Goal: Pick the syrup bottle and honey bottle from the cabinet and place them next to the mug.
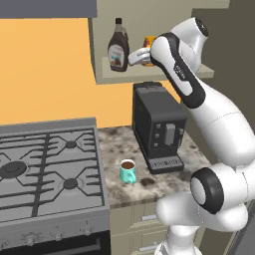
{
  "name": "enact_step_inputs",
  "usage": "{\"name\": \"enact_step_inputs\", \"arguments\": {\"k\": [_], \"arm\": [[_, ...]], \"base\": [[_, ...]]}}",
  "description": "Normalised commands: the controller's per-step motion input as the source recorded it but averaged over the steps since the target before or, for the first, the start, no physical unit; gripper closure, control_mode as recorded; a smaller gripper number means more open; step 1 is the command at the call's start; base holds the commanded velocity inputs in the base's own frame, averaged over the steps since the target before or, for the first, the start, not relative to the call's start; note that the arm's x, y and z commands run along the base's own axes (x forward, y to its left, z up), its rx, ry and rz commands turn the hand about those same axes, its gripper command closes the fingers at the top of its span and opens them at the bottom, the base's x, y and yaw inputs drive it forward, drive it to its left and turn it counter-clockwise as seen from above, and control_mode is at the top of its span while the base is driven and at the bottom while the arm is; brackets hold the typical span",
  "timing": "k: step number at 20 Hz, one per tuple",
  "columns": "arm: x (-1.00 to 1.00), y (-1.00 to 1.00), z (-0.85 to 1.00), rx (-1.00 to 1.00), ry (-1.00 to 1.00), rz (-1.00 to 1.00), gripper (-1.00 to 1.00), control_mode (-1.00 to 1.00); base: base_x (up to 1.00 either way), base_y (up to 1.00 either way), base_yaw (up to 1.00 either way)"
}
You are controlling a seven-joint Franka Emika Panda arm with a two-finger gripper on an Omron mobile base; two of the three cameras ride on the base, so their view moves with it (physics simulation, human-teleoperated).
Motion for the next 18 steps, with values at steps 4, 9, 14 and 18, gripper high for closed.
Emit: {"name": "enact_step_inputs", "arguments": {"k": [4, 9, 14, 18], "arm": [[0.22, -0.06, 0.0, 0.0, 0.0, 0.0, -1.0, -1.0], [0.31, -0.3, 0.0, 0.0, 0.0, 0.0, -1.0, -1.0], [0.24, -0.04, 0.0, 0.0, 0.0, 0.0, -1.0, -1.0], [0.36, 0.0, -0.01, 0.0, 0.0, 0.0, -1.0, -1.0]], "base": [[0.0, 0.0, 0.0], [0.0, 0.0, 0.0], [0.0, 0.0, 0.0], [0.0, 0.0, 0.0]]}}
